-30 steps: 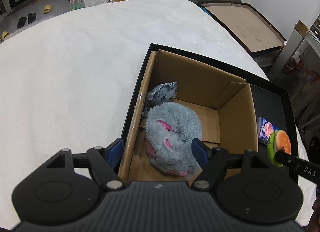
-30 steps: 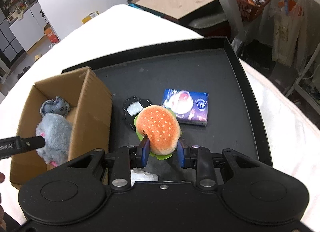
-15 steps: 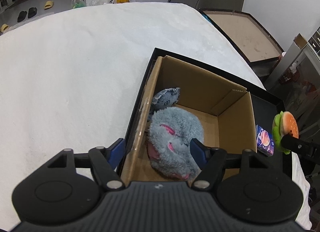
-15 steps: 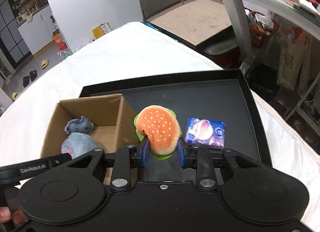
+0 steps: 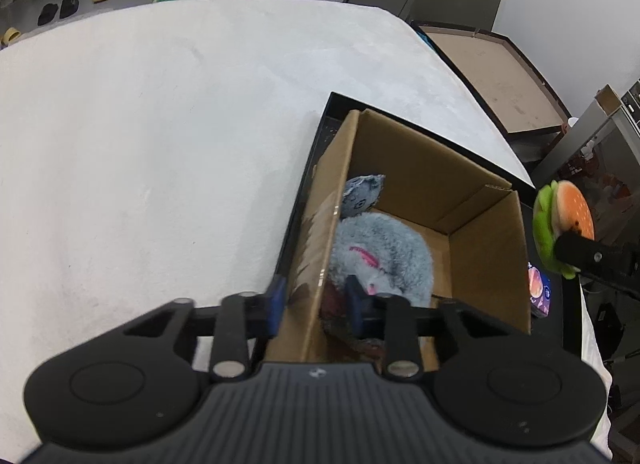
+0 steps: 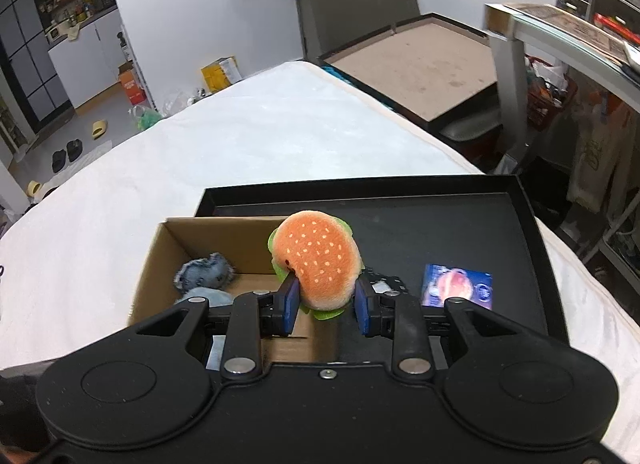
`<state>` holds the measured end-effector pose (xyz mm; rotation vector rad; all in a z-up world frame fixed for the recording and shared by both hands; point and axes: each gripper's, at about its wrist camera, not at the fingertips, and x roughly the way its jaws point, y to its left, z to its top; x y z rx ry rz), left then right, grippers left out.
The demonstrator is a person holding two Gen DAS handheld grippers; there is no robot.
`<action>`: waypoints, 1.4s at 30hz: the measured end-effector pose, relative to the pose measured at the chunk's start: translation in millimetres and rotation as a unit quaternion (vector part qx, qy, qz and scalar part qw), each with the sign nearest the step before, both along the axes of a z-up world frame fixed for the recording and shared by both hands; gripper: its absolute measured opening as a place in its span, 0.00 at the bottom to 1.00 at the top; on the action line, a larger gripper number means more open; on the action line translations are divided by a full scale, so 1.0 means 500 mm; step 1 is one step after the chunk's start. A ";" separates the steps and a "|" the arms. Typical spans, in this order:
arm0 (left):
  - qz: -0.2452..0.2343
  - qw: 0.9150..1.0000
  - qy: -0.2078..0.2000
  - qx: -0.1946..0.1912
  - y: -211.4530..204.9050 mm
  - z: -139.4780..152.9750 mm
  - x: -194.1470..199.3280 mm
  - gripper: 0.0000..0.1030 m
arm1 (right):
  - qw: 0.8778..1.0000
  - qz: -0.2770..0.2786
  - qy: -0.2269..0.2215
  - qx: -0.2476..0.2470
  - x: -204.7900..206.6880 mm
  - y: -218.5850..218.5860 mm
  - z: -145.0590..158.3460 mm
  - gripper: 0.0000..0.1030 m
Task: Organize soft objects
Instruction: 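Lower the burger plush into the box and open the right gripper, then move the right gripper over the purple tissue pack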
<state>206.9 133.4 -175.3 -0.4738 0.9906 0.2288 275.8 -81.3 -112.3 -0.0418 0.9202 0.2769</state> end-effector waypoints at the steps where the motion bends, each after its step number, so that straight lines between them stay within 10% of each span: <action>1: 0.001 1.000 0.001 0.000 0.003 -0.002 -0.001 0.21 | 1.000 0.003 -0.001 0.000 -0.001 0.008 0.000 0.27; 15: 0.005 1.000 -0.005 -0.026 0.028 -0.005 -0.007 0.18 | 0.999 0.034 0.002 -0.003 -0.003 0.086 -0.006 0.43; 32: 0.008 1.000 -0.005 -0.001 0.010 0.013 -0.008 0.21 | 1.000 -0.017 -0.002 0.006 -0.014 -0.015 -0.014 0.51; 42: 0.002 1.000 -0.008 0.022 -0.013 0.027 -0.001 0.46 | 0.999 -0.042 0.007 0.011 -0.007 -0.082 -0.038 0.61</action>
